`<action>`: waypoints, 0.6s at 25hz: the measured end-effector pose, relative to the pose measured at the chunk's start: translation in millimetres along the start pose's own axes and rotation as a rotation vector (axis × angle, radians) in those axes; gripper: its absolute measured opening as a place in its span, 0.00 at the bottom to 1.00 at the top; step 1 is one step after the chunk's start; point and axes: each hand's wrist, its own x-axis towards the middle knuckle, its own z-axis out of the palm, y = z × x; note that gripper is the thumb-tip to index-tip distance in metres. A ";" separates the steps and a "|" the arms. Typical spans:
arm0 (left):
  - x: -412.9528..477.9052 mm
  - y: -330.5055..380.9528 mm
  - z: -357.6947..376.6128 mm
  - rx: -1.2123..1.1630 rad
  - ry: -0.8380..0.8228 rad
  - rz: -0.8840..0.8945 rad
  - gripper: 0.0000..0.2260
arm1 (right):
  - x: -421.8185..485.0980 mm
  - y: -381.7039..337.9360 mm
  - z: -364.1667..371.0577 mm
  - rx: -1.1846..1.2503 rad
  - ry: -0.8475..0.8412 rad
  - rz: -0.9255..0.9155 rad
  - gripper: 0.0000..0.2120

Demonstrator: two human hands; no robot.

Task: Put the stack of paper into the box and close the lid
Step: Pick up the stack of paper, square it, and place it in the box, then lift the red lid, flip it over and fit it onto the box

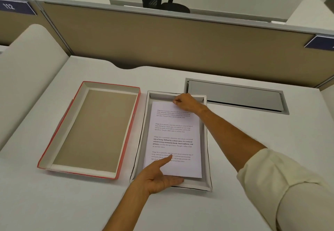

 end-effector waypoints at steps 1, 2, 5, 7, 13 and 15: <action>-4.7 0.3 -0.6 0.011 -0.024 -0.008 0.18 | -1.9 -0.3 -1.4 -0.025 0.002 -0.018 0.15; -10.5 1.4 -0.9 0.026 -0.050 -0.018 0.19 | -3.9 -1.8 -3.8 -0.044 0.012 -0.038 0.14; -30.0 16.8 -3.7 0.164 -0.106 0.038 0.25 | -10.6 -16.3 -6.5 -0.012 0.104 -0.072 0.13; -42.1 41.6 -9.1 0.316 -0.066 0.314 0.27 | -18.9 -37.0 1.6 0.139 0.176 -0.049 0.13; -67.5 144.2 -69.2 0.803 0.645 1.179 0.12 | -64.9 -119.0 83.6 0.858 0.133 0.060 0.23; -73.2 170.1 -106.7 0.898 0.860 1.252 0.14 | -78.4 -138.0 109.7 0.979 0.129 0.126 0.27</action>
